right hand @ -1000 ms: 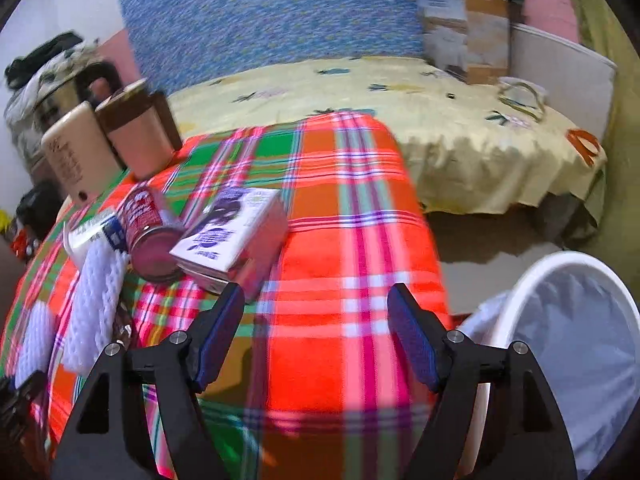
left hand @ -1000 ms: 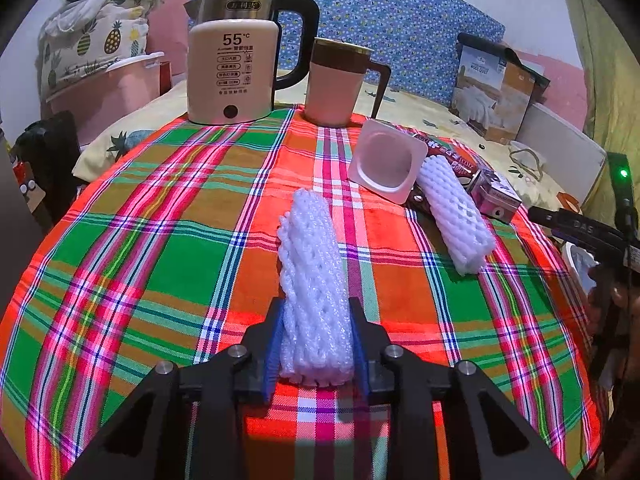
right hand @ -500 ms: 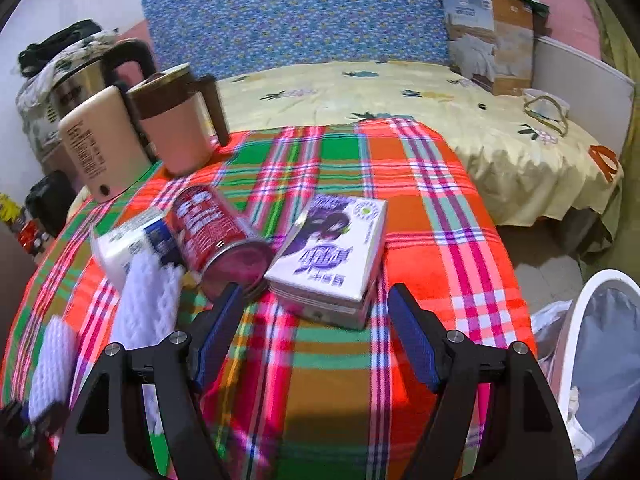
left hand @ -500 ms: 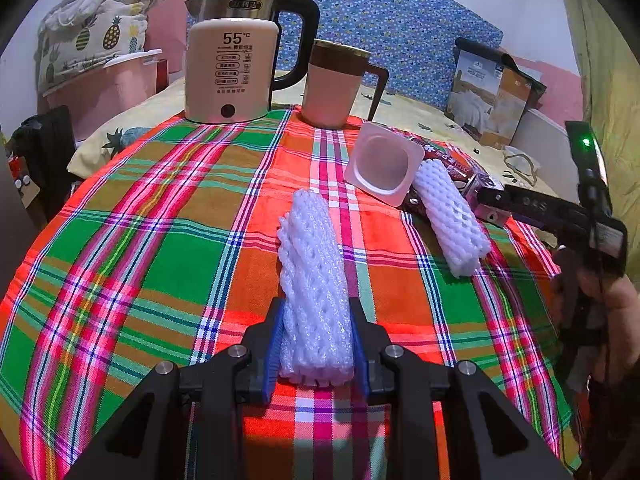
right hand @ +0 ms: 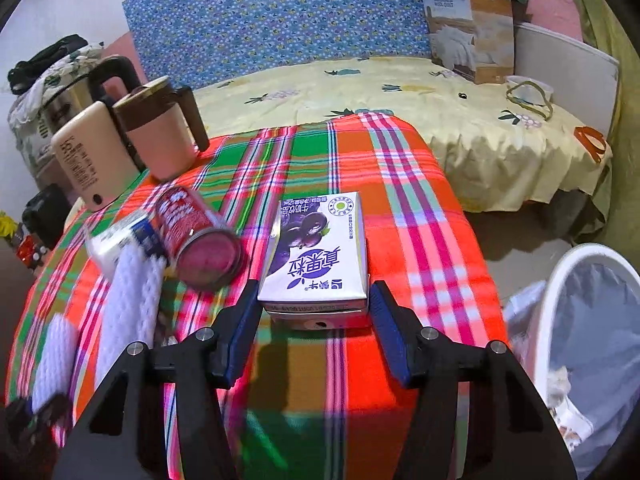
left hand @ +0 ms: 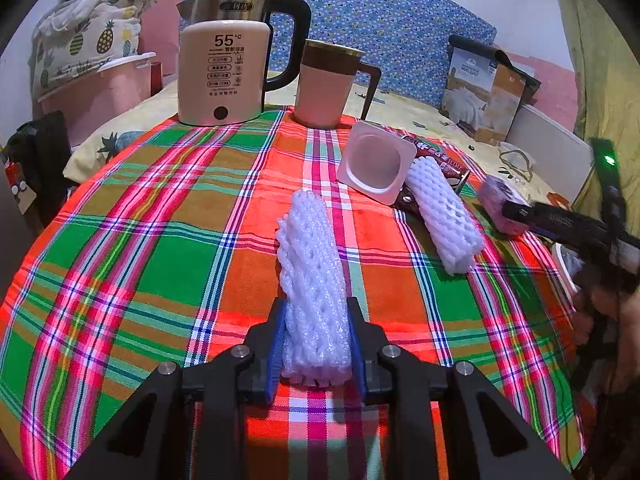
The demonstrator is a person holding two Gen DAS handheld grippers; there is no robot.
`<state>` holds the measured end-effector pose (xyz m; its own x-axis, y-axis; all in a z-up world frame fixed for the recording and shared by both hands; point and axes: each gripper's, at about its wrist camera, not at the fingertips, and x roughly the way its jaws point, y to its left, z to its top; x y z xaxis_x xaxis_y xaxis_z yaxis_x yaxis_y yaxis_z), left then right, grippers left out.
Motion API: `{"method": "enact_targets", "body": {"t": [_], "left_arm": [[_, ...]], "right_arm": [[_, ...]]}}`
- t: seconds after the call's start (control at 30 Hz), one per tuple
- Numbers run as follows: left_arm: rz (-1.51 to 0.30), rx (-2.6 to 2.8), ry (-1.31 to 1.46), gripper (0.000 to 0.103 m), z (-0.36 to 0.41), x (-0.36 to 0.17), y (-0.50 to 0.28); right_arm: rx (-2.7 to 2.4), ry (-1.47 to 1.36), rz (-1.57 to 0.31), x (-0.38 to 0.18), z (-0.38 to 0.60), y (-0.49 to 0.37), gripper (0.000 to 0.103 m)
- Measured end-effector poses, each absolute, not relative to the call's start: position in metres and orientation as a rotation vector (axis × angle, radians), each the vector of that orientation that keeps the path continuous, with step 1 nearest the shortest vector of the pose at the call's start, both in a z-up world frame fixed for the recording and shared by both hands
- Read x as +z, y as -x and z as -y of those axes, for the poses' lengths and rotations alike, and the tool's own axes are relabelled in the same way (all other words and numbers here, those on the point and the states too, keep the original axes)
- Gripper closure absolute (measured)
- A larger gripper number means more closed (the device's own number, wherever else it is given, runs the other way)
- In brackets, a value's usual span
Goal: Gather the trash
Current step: 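Close the right tool around the purple-and-white juice carton, then carry foam sleeve and carton over the white bin and open both tools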
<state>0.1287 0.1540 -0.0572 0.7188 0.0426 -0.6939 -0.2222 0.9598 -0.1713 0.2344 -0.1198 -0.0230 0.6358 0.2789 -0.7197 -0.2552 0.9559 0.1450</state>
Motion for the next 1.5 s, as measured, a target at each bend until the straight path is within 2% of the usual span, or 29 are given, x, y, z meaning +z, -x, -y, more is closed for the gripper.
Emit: {"method": "enact_targets", "body": {"t": [0.7, 1.5], "left_arm": [[-0.724, 0.045, 0.224, 0.078, -0.077, -0.027, -0.096], [-0.733, -0.277, 0.076, 0.078, 0.074, -0.009, -0.152]], "right_arm": [[0.412, -0.105, -0.813, -0.010, 0.195, -0.141, 0.046], [0.207, -0.171, -0.787, -0.015, 0.284, -0.132, 0.046]]}}
